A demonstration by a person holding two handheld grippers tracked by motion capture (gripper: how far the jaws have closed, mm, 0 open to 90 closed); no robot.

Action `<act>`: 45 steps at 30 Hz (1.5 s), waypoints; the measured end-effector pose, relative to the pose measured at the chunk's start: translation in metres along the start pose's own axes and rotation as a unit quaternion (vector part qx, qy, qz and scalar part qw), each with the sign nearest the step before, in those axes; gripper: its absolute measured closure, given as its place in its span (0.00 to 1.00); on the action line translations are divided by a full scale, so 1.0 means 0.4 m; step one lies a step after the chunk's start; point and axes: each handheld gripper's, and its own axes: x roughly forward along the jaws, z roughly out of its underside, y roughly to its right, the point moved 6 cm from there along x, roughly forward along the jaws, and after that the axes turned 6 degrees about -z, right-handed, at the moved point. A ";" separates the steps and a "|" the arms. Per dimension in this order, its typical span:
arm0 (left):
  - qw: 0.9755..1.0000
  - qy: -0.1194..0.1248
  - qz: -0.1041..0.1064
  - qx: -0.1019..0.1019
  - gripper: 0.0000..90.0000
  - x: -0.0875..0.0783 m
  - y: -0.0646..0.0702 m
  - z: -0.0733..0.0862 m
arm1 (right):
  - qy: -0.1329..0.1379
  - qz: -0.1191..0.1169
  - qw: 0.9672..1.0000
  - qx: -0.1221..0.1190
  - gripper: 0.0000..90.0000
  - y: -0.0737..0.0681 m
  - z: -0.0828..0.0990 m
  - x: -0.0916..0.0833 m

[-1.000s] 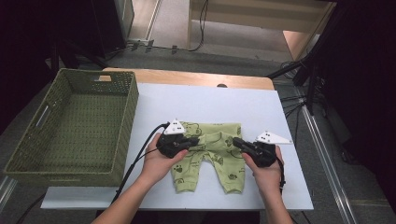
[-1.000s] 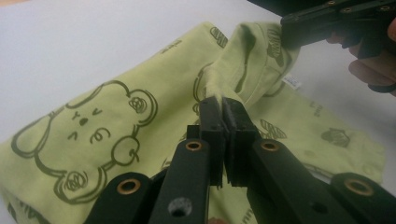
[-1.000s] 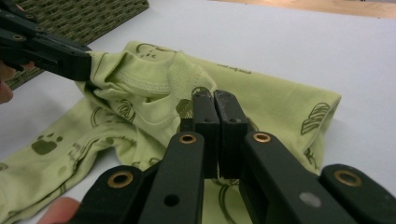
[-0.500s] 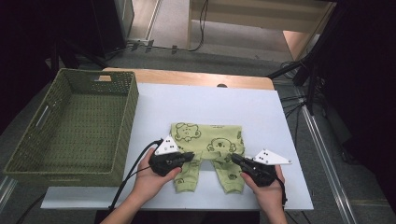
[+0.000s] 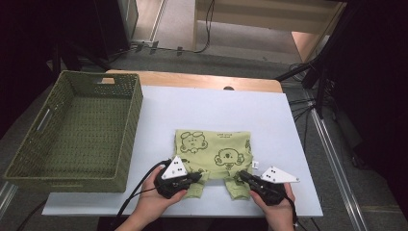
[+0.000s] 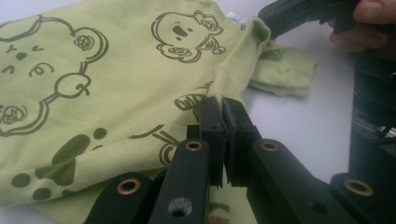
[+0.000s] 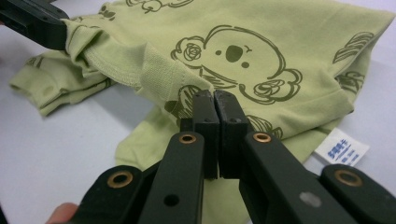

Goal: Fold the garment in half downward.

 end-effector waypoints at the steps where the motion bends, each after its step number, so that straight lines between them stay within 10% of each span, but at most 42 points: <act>1: 1.000 -0.002 -0.001 0.005 0.97 -0.001 0.002 0.003 | 0.001 -0.001 1.000 -0.001 0.96 -0.002 0.003 -0.002; 9: 1.000 -0.006 0.017 0.004 0.88 -0.013 0.013 0.008 | -0.008 -0.004 1.000 0.008 0.90 -0.011 0.016 -0.007; 13: 0.999 0.029 0.023 -0.028 0.78 -0.043 -0.004 -0.021 | 0.022 -0.029 0.999 0.026 0.73 -0.020 -0.003 -0.038; 17: 0.998 0.019 0.010 -0.056 0.83 -0.034 -0.023 -0.020 | 0.056 -0.044 0.997 0.027 0.78 -0.033 -0.031 -0.054; 27: 0.998 -0.058 0.004 -0.030 0.91 0.022 0.000 0.043 | -0.027 -0.041 0.998 0.048 0.91 -0.063 0.020 0.014; 39: 0.998 -0.059 0.000 -0.024 0.81 0.011 -0.010 0.015 | -0.047 -0.027 0.997 0.052 0.97 -0.062 0.044 0.017; 45: 0.999 -0.039 -0.016 -0.027 0.90 0.006 -0.041 -0.041 | -0.046 -0.030 0.997 0.053 0.98 -0.060 0.043 0.017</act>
